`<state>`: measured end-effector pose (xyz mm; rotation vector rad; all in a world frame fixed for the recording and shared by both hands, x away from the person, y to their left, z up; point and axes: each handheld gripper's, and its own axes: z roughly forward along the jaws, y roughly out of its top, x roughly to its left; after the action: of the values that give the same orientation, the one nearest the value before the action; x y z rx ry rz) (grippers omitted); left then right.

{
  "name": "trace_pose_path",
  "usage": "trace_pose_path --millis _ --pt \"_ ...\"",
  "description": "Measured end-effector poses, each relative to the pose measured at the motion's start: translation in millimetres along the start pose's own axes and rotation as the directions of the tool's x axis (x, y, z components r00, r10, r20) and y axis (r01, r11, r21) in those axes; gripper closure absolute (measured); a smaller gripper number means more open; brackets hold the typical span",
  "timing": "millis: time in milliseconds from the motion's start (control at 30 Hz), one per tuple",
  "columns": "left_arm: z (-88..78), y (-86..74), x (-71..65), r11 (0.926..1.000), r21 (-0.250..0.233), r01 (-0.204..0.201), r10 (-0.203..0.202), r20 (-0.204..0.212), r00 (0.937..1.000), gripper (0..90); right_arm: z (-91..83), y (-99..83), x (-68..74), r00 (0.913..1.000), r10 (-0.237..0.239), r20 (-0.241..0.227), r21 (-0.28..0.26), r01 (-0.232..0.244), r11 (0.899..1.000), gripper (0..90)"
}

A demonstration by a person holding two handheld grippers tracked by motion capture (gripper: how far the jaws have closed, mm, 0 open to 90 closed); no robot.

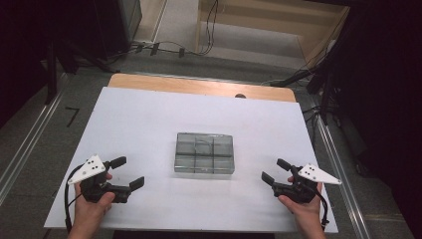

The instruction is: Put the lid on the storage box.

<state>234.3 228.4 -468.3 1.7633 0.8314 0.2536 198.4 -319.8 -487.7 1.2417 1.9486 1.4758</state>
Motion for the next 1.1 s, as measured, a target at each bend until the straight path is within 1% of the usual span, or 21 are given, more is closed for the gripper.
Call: trace_pose_path --millis 133,300,533,800,833,967,1100 --pt "-4.2 -0.8 4.3 1.0000 -0.006 0.003 -0.003 -0.006 1.0000 0.0 -4.0 -1.1 -7.1 0.9997 0.015 0.017 -0.009 -0.015 1.000 14.2" --pt "-9.1 -2.3 10.4 0.9999 -0.014 0.004 -0.005 -0.023 0.9997 0.0 -9.1 -1.6 -15.9 0.9987 0.030 0.041 -0.017 -0.030 0.999 12.0" --pt "-17.5 -5.0 21.0 0.9993 -0.029 0.022 -0.024 -0.053 0.9983 0.0 -16.3 -3.3 -28.3 0.9960 0.060 0.067 -0.030 -0.058 0.998 9.4" --pt "-24.7 -7.8 30.0 0.9986 -0.046 0.026 -0.029 -0.071 0.9971 0.0 -21.1 -6.3 -38.4 0.9960 0.062 0.064 -0.030 -0.060 0.998 7.1" --pt "-25.5 -8.3 30.9 0.9983 -0.050 0.030 -0.034 -0.071 0.9969 0.0 -21.8 -6.5 -39.8 0.9962 0.057 0.066 -0.032 -0.055 0.998 5.7" --pt "-29.5 -10.4 37.5 0.9982 -0.053 0.027 -0.031 -0.082 0.9961 0.0 -24.6 -8.3 -45.0 0.9960 0.068 0.058 -0.036 -0.066 0.997 2.4" --pt "-34.9 -12.2 43.2 0.9966 -0.070 0.043 -0.050 -0.088 0.9949 0.0 -27.2 -10.3 -50.7 0.9956 0.070 0.062 -0.036 -0.068 0.997 0.9"
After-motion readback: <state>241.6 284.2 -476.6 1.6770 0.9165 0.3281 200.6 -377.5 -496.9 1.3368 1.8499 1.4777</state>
